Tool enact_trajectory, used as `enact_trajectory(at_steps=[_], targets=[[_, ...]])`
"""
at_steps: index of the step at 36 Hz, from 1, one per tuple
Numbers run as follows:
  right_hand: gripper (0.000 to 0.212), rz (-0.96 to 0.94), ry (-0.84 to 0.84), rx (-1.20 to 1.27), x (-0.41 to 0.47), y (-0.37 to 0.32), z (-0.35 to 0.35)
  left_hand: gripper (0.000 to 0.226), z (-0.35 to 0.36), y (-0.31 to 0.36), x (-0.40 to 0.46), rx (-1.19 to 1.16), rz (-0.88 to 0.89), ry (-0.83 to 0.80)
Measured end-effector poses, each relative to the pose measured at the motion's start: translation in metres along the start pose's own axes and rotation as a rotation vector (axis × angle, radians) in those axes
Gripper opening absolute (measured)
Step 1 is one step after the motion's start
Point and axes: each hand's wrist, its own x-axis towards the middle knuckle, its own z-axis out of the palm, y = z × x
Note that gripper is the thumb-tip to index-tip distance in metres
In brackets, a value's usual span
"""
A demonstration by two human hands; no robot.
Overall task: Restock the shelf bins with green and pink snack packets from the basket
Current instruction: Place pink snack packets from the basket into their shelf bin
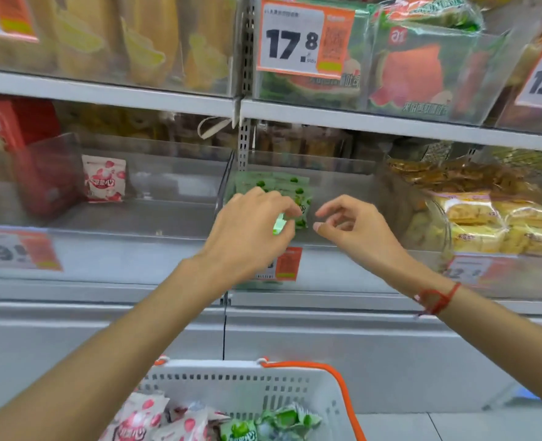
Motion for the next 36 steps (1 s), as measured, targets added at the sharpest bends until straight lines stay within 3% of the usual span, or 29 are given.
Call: enact_trajectory(at_steps=[4, 6, 11, 15, 19, 22, 24, 27, 29, 32, 36], targets=[[0.016, 0.048, -0.216, 0.095, -0.048, -0.006, 0.028, 0.024, 0.011, 0.001, -0.063, -0.081, -0.059, 0.137], [0.014, 0.093, -0.347, 0.028, -0.069, 0.005, 0.049, 0.023, 0.026, -0.006, -0.096, -0.125, -0.157, 0.146], [0.012, 0.149, -0.727, -0.333, -0.115, 0.049, 0.1, 0.016, 0.063, -0.021, -0.172, -0.17, -0.383, -0.081], [0.037, 0.225, -1.114, -0.536, -0.149, 0.076, 0.132, 0.028, 0.093, -0.032, -0.221, -0.141, -0.447, -0.436], [0.068, 0.345, -1.244, -0.51, -0.189, 0.098, 0.166, 0.039, 0.119, -0.037, -0.262, -0.186, -0.374, -0.892], [0.092, 0.435, -1.44, -0.551, -0.208, 0.109, 0.178, 0.075, 0.134, -0.032, -0.293, -0.203, -0.27, -1.273], [0.101, 0.477, -1.536, -0.542, -0.214, 0.111, 0.177, 0.091, 0.142, -0.027, -0.309, -0.137, -0.206, -1.393], [0.1, 0.482, -1.378, -0.524, -0.221, 0.109, 0.173, 0.093, 0.147, -0.024, -0.316, -0.152, -0.247, -1.379], [0.091, 0.485, -1.27, -0.5, -0.22, 0.106, 0.17, 0.073, 0.146, -0.024, -0.31, -0.199, -0.281, -1.34], [0.08, 0.544, -1.176, -0.378, -0.202, 0.104, 0.159, 0.062, 0.142, -0.024, -0.294, -0.311, -0.352, -1.129], [0.068, 0.791, -0.947, 0.018, -0.166, 0.102, 0.134, 0.059, 0.138, -0.02, -0.269, -0.541, -0.396, -0.885]])
